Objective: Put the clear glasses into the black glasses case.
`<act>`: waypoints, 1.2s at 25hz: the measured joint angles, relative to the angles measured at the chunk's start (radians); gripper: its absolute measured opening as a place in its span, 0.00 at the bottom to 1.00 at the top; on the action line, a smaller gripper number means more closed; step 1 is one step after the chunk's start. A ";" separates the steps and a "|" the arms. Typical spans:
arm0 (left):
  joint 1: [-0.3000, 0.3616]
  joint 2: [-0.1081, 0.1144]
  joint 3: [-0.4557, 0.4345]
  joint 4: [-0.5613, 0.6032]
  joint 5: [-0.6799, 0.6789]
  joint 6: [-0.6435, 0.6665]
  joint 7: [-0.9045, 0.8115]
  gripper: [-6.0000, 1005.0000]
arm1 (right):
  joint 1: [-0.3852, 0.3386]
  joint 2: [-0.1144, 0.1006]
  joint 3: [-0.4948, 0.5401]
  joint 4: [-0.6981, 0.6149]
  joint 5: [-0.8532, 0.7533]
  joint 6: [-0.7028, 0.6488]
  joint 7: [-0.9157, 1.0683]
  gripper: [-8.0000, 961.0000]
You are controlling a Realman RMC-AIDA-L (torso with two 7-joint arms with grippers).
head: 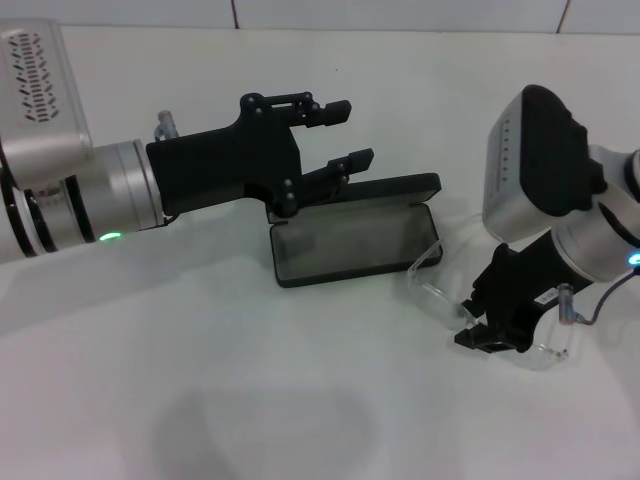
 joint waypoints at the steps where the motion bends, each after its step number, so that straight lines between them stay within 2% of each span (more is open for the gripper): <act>1: -0.001 0.000 0.000 0.000 0.000 0.000 0.000 0.50 | 0.004 0.000 -0.001 0.007 0.000 0.000 0.000 0.41; 3: -0.001 0.000 0.000 0.000 -0.001 0.000 0.000 0.50 | 0.010 0.001 -0.003 0.021 0.000 0.000 0.000 0.30; 9: -0.001 0.000 -0.001 0.000 -0.002 0.001 -0.003 0.50 | 0.008 -0.007 0.027 0.015 -0.004 -0.019 -0.003 0.16; 11: 0.001 0.000 -0.002 0.000 -0.003 0.002 -0.015 0.50 | -0.006 -0.010 0.091 -0.008 -0.002 -0.063 -0.035 0.16; 15: -0.001 0.001 -0.003 0.000 -0.012 0.029 -0.060 0.50 | -0.079 -0.007 0.256 -0.094 0.056 -0.143 -0.147 0.15; 18: 0.003 0.003 -0.028 0.000 -0.027 0.087 -0.085 0.50 | -0.142 -0.008 0.356 -0.122 0.169 -0.178 -0.295 0.14; 21: 0.001 0.003 -0.069 -0.017 -0.032 0.171 -0.101 0.50 | -0.211 -0.007 0.433 -0.086 0.339 -0.203 -0.533 0.14; 26: -0.030 0.005 -0.114 -0.070 -0.045 0.304 -0.106 0.50 | -0.260 -0.009 0.455 0.069 0.546 -0.215 -0.876 0.14; 30: -0.069 0.008 -0.116 -0.112 -0.046 0.359 -0.106 0.50 | -0.263 -0.009 0.457 0.176 0.640 -0.226 -1.043 0.14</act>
